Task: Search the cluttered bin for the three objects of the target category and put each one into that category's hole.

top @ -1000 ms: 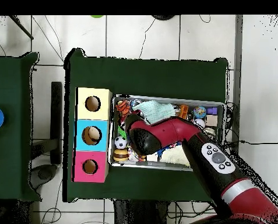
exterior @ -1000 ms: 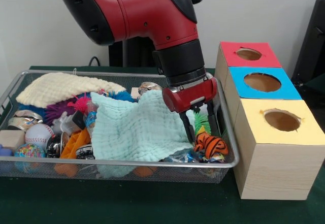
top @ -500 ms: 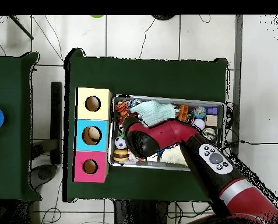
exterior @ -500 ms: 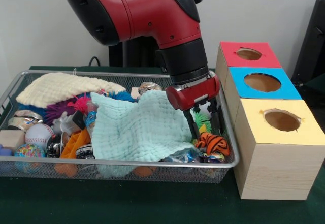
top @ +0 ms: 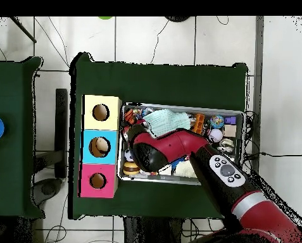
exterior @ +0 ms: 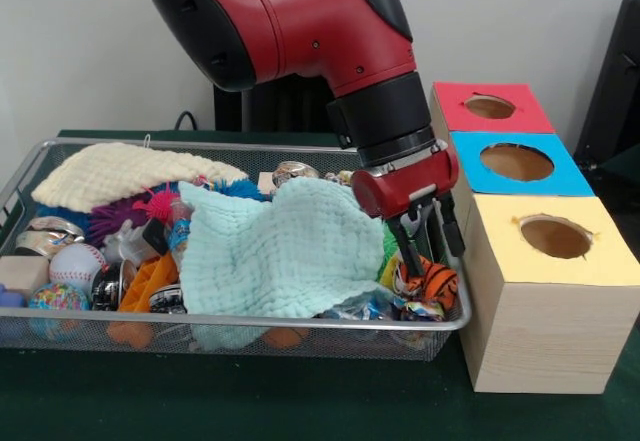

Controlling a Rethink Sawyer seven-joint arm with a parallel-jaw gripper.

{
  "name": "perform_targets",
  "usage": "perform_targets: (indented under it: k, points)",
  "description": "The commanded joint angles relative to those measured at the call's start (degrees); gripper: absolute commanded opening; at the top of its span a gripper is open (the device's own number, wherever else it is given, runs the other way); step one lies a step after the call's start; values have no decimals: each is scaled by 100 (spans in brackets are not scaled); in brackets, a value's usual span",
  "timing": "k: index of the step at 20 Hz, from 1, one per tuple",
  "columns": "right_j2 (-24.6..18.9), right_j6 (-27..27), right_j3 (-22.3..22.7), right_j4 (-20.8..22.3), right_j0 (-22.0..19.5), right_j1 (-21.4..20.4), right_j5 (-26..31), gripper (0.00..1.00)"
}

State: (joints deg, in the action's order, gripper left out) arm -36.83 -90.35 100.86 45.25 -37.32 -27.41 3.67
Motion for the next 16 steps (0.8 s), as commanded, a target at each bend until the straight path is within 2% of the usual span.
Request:
perform_targets:
  k: [1, 5, 7, 16]
  points:
    - [113, -975, 59, -219, -82, 53, -549, 100]
    - [77, -1136, 150, -346, -150, 19, -994, 100]
    - [205, -1180, 158, -396, -78, -26, -1153, 100]
    - [715, -905, -51, -426, 244, -41, -1206, 100]
